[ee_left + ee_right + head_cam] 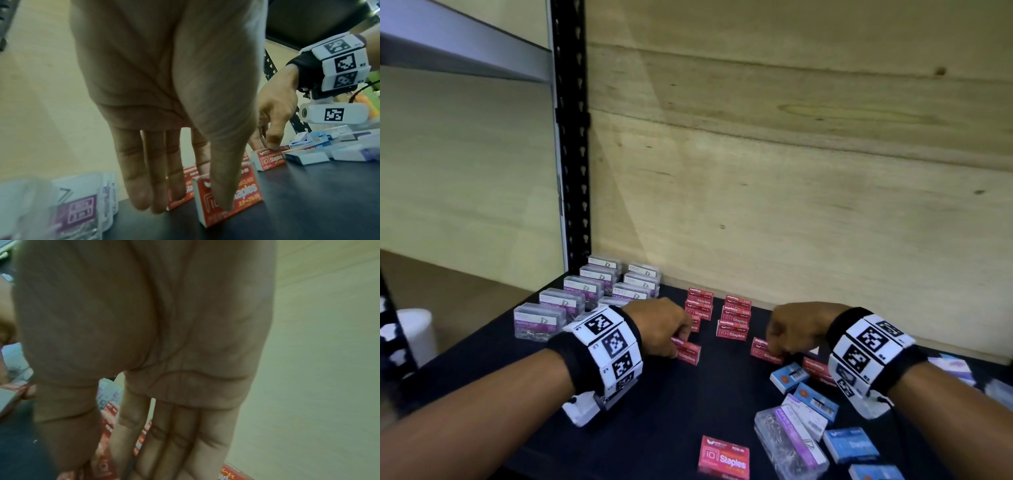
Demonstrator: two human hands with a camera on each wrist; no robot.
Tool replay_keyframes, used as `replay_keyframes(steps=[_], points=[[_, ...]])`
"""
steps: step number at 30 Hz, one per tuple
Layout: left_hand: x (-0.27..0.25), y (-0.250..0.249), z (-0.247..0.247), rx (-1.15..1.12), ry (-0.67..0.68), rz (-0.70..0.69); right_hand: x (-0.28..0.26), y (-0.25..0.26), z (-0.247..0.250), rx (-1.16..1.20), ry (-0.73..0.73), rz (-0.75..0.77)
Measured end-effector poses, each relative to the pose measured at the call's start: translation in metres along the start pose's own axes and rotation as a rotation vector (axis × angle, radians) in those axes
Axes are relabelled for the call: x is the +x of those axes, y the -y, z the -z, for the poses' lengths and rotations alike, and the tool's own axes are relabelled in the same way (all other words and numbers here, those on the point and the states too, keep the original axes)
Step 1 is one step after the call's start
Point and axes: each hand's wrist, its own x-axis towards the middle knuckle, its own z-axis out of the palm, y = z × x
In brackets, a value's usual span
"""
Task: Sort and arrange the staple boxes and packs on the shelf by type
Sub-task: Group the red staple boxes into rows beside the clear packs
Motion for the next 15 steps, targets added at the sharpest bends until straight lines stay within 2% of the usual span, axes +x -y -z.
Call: replay_keyframes(steps=[6, 15], points=[[-0.001, -0.008, -0.001, 0.188, 0.051, 0.088, 0.003, 0.005, -0.003, 0.055, -0.001, 0.077], [0.007, -0.007, 0.005, 0.180, 0.061, 0.081, 0.008, 0.033, -0.002, -0.019, -0.072, 0.168]])
